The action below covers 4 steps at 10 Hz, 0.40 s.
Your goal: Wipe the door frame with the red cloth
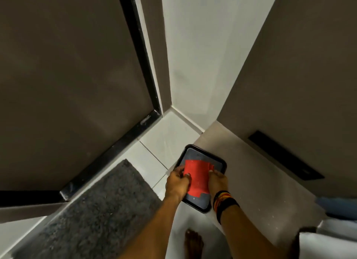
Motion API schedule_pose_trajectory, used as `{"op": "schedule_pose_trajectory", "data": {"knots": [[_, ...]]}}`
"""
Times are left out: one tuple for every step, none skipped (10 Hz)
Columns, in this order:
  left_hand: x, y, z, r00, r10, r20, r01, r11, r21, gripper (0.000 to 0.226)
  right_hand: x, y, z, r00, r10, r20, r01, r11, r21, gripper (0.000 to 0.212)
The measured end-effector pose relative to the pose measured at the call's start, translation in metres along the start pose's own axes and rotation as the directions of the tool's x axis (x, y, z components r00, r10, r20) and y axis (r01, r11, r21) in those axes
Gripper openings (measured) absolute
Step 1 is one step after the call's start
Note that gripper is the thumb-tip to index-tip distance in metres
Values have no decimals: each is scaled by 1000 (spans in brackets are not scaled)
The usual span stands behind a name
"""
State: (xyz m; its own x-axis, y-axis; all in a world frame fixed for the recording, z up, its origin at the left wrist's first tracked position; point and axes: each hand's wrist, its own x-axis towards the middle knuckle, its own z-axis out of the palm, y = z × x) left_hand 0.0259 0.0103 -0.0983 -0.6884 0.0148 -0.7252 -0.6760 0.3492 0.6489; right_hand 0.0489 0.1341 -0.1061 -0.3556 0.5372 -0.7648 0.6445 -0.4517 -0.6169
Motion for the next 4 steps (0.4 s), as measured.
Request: {"op": "schedule_pose_trajectory", "data": {"knots": [[33,-23,14,996,-83,7,84,993,-85,36,32,20,2,997,79,-13,-78,995,65,30],[55,-34,16,998,-55,41,57,996,-67,34,51,31,8,991,127,29,-130,987,96,32],[60,-44,17,989,122,79,-137,963,233,45,59,40,12,1000,19,-2,-19,1000,-20,44],[48,-52,12,881,472,34,-383,669,636,61,32,42,14,958,-285,-9,279,944,-175,61]]}}
